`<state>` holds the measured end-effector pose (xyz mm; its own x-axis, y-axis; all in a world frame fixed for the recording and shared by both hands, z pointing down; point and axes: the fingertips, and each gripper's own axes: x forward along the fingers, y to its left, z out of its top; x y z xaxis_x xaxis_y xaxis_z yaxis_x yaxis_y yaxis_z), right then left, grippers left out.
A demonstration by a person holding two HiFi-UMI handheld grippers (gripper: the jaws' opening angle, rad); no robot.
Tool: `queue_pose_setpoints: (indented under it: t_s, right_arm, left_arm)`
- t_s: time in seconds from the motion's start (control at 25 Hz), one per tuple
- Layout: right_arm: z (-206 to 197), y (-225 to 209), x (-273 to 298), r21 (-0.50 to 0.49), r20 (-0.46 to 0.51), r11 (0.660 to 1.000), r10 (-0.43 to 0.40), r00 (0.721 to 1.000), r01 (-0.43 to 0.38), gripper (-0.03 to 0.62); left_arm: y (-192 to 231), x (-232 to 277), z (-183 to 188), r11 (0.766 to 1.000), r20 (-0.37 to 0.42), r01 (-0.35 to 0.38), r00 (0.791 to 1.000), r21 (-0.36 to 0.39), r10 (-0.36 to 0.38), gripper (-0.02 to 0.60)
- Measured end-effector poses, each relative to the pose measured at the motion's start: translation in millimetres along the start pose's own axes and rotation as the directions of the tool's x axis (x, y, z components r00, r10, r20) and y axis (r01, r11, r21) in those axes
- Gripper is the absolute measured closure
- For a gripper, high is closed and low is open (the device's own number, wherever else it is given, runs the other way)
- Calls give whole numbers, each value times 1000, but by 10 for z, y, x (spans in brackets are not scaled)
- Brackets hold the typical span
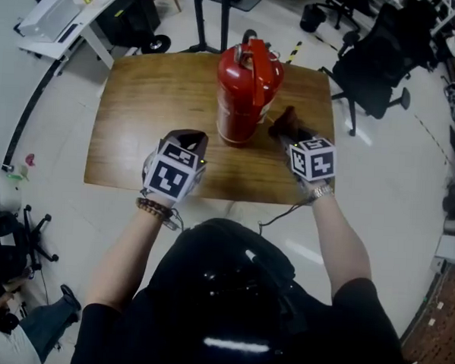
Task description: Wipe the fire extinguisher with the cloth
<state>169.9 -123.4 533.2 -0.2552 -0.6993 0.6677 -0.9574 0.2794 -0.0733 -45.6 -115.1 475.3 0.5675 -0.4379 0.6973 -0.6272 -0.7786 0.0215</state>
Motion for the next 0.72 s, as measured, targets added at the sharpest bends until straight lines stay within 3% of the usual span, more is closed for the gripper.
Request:
queue_pose_setpoints:
  t_s: [0.16,0.44,0.72]
  right_arm:
    - [474,38,-313,3,102,999,-48,994,48,458]
    - [1087,26,-735,9,197,993,-121,973,122,457]
    - [1522,62,-1022,39,272,993,-118,955,111,457]
  left_arm:
    - [55,-104,-28,999,19,31,999,35,-32,581]
    - [110,-267,-60,992,21,71,997,100,-73,581]
    - [95,-357,54,987,47,86,994,138,-94,581]
